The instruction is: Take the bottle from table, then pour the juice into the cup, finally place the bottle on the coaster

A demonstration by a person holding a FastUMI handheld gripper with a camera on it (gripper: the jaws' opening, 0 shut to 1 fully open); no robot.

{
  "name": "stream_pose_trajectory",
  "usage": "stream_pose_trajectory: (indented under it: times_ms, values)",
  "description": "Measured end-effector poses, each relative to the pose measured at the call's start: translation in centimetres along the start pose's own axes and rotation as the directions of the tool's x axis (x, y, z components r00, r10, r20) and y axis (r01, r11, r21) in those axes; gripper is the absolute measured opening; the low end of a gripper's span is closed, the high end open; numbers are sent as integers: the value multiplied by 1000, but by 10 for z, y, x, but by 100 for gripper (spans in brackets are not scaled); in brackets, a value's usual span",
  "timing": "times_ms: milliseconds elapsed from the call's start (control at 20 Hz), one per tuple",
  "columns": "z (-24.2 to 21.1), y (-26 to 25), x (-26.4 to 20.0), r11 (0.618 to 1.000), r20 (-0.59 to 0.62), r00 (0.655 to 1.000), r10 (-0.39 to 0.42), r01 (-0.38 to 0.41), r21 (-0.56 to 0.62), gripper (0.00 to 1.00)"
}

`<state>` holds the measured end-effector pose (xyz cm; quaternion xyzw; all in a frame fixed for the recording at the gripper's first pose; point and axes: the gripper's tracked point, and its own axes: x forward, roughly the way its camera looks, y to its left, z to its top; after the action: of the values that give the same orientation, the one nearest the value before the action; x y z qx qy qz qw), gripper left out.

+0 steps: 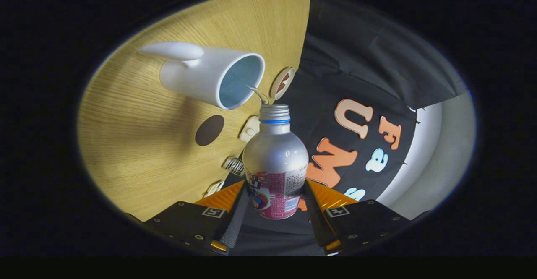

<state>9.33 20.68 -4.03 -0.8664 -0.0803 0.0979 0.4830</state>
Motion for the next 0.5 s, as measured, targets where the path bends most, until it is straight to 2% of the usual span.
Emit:
stream_pose_trajectory:
  times_ms: [500]
  values:
    - [4,-9,-1,999,4,1000,-6,6,-50,71]
